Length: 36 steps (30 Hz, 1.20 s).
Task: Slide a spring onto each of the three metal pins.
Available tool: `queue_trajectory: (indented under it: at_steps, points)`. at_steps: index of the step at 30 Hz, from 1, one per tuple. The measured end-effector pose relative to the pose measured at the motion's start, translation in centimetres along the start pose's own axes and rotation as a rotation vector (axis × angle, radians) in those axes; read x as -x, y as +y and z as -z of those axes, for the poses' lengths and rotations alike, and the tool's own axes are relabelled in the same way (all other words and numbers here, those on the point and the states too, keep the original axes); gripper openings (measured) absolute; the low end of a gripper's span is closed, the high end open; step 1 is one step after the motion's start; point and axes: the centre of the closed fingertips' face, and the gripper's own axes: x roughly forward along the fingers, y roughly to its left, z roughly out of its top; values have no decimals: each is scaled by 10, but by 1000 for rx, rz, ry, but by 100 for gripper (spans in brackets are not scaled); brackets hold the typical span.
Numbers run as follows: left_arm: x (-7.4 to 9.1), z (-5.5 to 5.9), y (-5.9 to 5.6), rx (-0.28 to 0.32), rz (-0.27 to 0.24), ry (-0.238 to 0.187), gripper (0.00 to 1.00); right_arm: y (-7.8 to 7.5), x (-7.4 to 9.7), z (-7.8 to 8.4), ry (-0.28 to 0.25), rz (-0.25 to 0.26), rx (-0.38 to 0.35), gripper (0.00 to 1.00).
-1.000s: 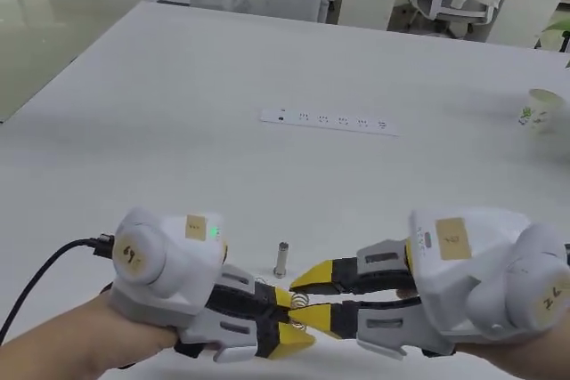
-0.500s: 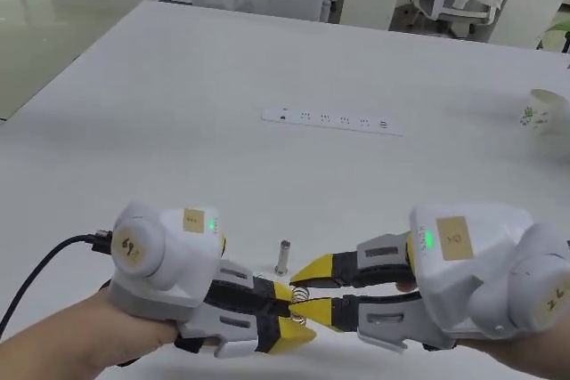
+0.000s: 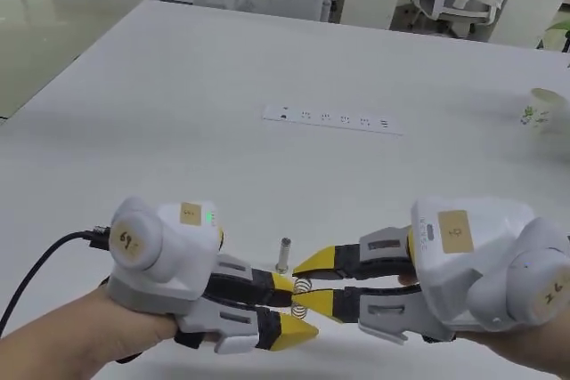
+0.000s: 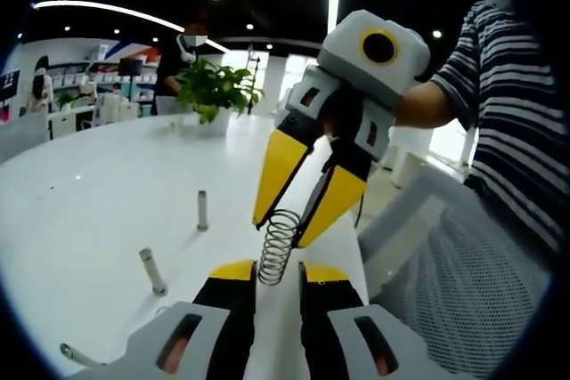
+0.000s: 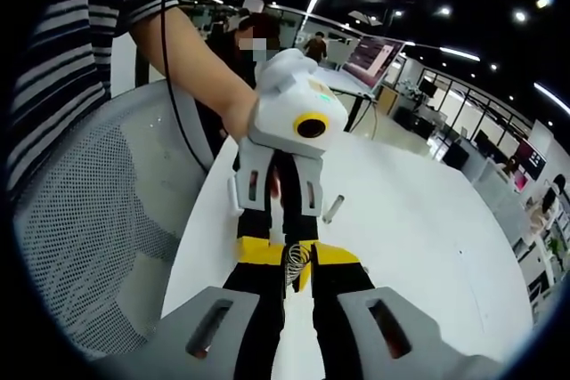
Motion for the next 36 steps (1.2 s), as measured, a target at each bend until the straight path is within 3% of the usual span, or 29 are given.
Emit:
queue_trajectory:
  at_steps: [14,21,31,36]
  points:
    - [18,-1,8,8,-25,3,16,-7,2,1,1,39,-13,7]
    - [23,-2,7,1,-21,9,21,-10,4,4,7,55,-15,7]
    - [44,8,6,13,-25,34,28,-15,8,7,11,85,-24,7]
    - [55,10,7,21,-41,28,32,-17,9,11,18,91,-26,7]
